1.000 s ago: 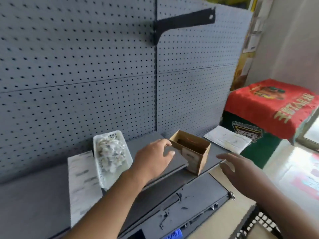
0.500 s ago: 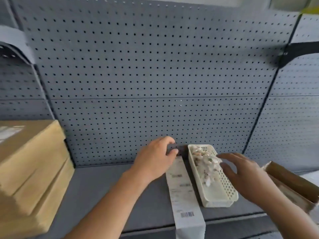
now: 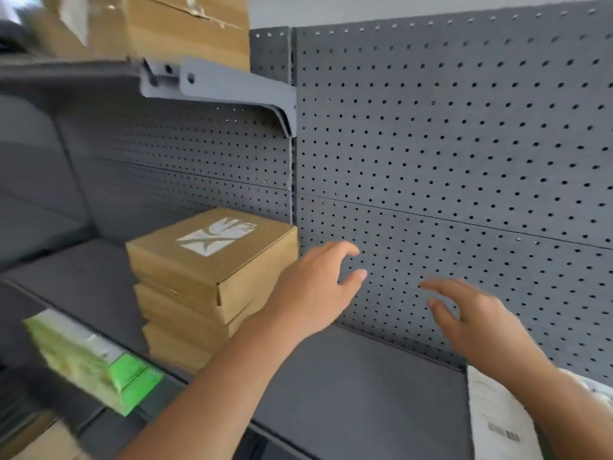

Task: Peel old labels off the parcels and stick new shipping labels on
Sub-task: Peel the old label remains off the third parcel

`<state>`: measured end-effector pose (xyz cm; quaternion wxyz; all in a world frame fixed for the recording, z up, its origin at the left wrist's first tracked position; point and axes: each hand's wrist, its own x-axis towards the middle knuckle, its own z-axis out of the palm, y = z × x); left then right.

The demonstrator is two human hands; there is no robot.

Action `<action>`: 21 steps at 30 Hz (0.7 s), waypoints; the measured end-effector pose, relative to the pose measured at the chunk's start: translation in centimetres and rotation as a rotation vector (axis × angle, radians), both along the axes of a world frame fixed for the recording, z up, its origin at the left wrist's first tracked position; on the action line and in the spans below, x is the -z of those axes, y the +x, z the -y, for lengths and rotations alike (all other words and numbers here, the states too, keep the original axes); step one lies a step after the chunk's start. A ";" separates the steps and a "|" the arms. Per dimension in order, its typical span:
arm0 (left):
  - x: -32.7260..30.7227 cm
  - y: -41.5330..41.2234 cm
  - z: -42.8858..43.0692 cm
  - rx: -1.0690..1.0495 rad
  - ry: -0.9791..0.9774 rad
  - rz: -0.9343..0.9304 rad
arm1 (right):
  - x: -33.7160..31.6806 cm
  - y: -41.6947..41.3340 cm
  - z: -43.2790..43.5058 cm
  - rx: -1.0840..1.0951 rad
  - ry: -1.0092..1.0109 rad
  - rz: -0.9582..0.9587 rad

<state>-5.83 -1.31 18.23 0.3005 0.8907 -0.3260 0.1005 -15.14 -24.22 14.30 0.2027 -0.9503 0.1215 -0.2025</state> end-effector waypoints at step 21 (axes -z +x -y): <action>1.3 11.9 -22.2 -0.578 -0.138 -0.040 | 0.0 15.0 -16.2 -0.370 0.153 0.000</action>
